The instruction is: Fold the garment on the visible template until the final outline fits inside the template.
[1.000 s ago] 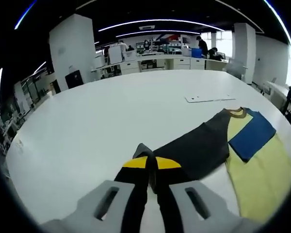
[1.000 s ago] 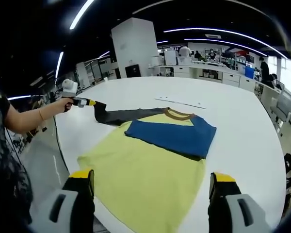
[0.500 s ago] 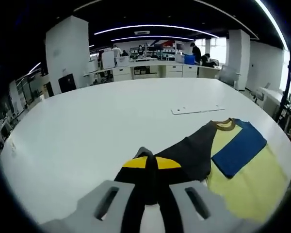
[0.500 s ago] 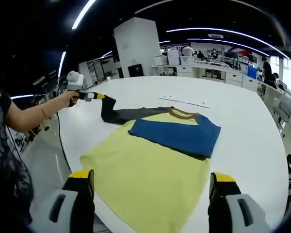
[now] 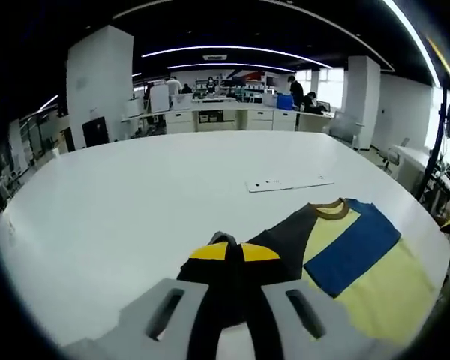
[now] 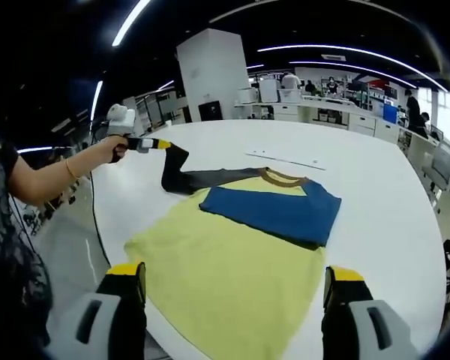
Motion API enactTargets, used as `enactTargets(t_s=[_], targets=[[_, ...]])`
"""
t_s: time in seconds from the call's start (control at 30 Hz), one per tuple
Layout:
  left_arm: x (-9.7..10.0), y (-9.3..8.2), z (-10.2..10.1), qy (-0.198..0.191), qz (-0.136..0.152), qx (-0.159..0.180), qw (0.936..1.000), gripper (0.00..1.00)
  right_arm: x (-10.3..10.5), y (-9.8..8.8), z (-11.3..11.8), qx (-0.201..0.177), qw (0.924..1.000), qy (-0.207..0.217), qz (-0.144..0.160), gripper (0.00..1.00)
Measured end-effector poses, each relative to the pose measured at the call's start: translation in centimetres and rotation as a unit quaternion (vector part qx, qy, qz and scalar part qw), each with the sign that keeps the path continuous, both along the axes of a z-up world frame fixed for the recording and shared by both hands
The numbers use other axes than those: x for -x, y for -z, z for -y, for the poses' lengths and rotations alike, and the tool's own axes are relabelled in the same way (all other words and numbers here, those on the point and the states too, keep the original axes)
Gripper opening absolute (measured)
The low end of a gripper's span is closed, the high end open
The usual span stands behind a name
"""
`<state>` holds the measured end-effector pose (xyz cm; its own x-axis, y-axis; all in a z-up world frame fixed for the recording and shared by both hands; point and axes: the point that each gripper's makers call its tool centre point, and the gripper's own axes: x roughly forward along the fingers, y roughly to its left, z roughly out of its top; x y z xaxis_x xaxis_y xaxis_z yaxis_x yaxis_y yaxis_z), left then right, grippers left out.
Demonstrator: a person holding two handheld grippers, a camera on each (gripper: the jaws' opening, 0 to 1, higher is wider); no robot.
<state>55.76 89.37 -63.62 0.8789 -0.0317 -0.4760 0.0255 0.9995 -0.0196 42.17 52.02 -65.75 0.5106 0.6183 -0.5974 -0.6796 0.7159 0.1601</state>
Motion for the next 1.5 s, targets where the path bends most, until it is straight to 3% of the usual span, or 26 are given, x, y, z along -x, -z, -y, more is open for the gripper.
enactTargets(t_s=[0.37,0.63,1.5], targets=[[-1.6,-1.4,3.1,0.022,0.014,0.015,0.9996,0.01,0.2,0.2,-0.2,-0.001,1.0,-0.003,-0.003,0.99],[-2.8,-2.5,6.4,0.049,0.026,0.021,0.9982,0.01,0.2,0.5,0.0,0.0,1.0,-0.003,-0.008,0.99],[-5.9,-2.6,17.9,0.148,0.028,0.025,0.9883,0.01,-0.2,1.3,1.6,-0.002,0.9997,0.016,-0.016,0.99]])
